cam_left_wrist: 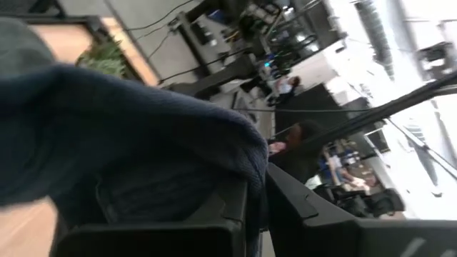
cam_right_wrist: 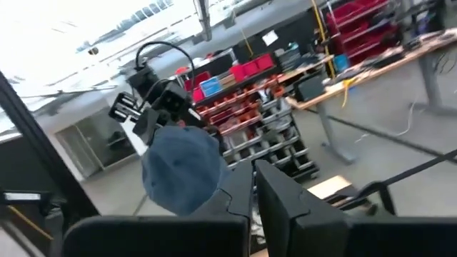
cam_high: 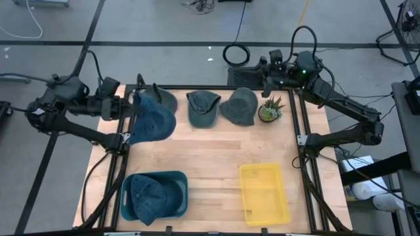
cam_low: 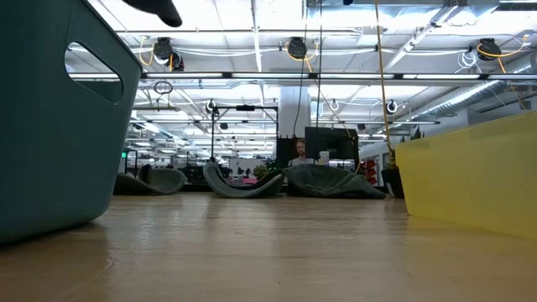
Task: Pick & Place hat
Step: Put the dark blue cap into the blue bin
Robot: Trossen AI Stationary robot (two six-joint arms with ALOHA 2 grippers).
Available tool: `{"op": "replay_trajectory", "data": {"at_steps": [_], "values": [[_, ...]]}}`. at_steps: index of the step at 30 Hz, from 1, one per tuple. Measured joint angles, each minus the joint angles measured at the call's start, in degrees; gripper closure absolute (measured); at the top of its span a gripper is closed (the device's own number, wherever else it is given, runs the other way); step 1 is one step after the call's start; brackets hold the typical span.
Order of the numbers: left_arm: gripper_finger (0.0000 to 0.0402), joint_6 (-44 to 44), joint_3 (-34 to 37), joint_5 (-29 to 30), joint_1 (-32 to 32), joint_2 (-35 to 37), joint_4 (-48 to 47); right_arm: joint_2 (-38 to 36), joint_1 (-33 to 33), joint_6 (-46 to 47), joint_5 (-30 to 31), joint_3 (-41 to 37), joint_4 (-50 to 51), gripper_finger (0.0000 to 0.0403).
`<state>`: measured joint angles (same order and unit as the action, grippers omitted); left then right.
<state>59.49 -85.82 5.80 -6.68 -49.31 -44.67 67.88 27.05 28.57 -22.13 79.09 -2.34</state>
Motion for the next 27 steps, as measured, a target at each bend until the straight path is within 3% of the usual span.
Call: {"op": "replay_trajectory", "data": {"at_steps": [16, 27], "values": [[0.0373, 11.4, 0.0, 9.0, -6.7, -0.5, -8.3, 0.0, 0.0, -16.7, 1.4, 0.0, 0.4, 0.0397], [0.0373, 19.8, 0.0, 14.2, -15.7, -5.5, -8.8, 0.0, 0.0, -24.9, 1.5, 0.0, 0.5, 0.0397]]}}
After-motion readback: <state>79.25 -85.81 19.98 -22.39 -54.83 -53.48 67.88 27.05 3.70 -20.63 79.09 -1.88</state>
